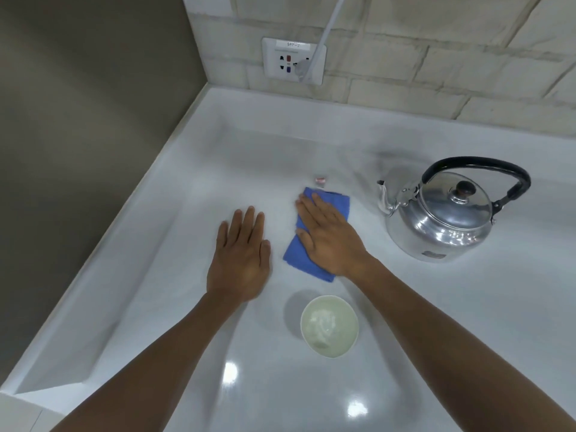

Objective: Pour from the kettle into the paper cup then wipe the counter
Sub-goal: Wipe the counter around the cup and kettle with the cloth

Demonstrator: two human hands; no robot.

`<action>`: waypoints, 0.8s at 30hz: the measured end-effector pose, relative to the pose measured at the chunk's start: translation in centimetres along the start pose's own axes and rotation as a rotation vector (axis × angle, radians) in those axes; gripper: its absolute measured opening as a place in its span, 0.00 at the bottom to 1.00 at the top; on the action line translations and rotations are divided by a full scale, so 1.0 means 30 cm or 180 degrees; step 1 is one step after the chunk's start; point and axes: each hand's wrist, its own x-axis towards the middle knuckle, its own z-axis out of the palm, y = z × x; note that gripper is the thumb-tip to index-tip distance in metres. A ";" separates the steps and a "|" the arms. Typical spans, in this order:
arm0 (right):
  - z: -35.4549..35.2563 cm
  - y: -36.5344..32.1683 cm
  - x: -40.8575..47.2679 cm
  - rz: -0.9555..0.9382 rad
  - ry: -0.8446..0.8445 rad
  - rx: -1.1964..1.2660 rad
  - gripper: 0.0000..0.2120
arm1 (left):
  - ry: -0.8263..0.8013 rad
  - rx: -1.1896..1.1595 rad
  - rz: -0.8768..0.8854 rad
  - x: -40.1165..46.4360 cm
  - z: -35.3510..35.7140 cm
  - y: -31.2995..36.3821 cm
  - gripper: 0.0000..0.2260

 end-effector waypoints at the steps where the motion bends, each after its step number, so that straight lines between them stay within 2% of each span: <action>1: -0.006 0.016 -0.014 0.0082 0.0055 0.0017 0.30 | -0.0004 -0.0004 -0.0008 -0.002 -0.002 0.001 0.27; 7: 0.000 0.049 0.139 0.0842 0.0156 0.0021 0.30 | -0.0071 0.0003 -0.0043 -0.003 -0.007 0.007 0.28; 11: 0.015 -0.021 0.141 0.0504 0.0159 0.0035 0.31 | -0.0125 -0.0003 -0.0050 -0.003 -0.008 0.004 0.28; 16: 0.005 -0.006 -0.064 0.0225 0.0272 0.0013 0.29 | -0.0129 -0.0011 -0.0040 -0.001 -0.009 0.002 0.28; 20: 0.000 0.074 -0.054 0.0431 0.0348 -0.0064 0.27 | -0.0149 -0.0090 -0.0079 -0.004 -0.008 0.004 0.30; 24: 0.004 0.022 0.060 0.0857 0.0275 0.0000 0.28 | -0.0165 -0.0137 -0.0078 0.000 -0.008 0.004 0.31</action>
